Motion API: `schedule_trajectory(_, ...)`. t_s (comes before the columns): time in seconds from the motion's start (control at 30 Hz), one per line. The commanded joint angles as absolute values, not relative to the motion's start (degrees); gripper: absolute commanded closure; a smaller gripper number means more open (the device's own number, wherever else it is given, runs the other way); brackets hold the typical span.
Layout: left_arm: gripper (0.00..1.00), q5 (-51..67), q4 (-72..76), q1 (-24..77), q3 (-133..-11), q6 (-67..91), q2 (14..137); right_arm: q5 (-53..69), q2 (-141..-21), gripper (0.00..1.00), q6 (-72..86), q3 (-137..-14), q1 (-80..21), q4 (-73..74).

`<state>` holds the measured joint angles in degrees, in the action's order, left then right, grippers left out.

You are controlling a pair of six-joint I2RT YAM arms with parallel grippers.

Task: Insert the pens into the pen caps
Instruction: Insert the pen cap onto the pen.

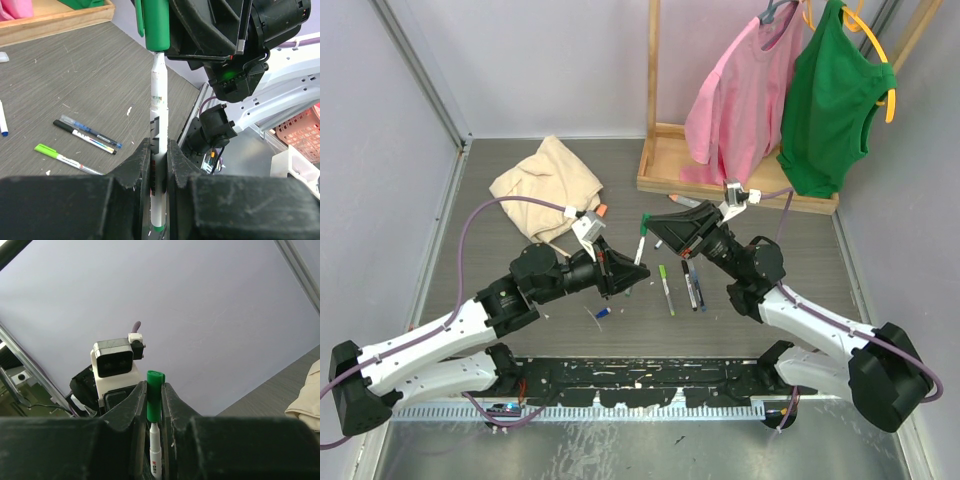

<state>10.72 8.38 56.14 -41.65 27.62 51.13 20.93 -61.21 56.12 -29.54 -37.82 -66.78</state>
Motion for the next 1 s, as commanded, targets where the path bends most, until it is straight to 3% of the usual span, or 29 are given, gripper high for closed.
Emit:
schedule_trajectory(0.0,1.00,10.04,12.91,56.21,-41.88,27.07,50.13,22.04,-61.70,1.00,56.44,-30.27,-38.46,-69.85)
schedule_trajectory(0.97,1.00,4.82,12.56,56.22,-40.50,27.42,46.77,22.75,-60.75,0.99,52.63,-27.40,-43.24,-66.77)
